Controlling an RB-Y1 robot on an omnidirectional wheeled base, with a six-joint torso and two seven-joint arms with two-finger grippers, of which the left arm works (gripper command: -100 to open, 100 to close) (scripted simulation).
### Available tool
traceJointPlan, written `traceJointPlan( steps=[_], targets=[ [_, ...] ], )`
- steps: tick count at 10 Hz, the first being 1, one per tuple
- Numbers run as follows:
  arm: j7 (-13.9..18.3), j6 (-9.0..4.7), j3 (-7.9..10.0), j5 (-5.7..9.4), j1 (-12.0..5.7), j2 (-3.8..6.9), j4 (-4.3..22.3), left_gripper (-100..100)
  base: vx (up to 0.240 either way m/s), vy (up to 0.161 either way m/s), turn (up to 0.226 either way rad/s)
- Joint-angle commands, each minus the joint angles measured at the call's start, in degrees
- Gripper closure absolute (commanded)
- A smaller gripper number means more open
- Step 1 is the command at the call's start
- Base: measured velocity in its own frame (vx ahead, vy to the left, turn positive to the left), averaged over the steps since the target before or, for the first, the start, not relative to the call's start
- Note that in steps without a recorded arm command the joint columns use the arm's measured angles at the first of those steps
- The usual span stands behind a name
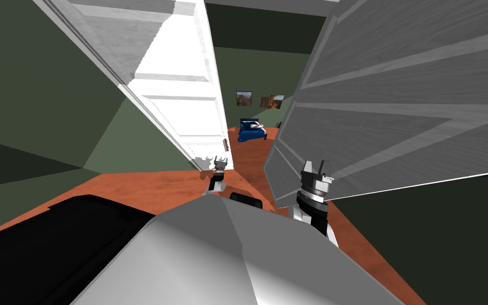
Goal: Pull the door open
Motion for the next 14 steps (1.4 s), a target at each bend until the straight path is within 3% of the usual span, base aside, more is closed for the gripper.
traceJointPlan(
  steps=[1,14],
  targets=[
    [2.38,-0.92,-0.04,1.42,-1.13,0.31,2.86,-100,0.086,0.072,-0.108],
    [17.54,-5.97,-0.62,11.51,-7.79,1.35,21.44,-100,0.072,0.077,-0.099]
  ],
)
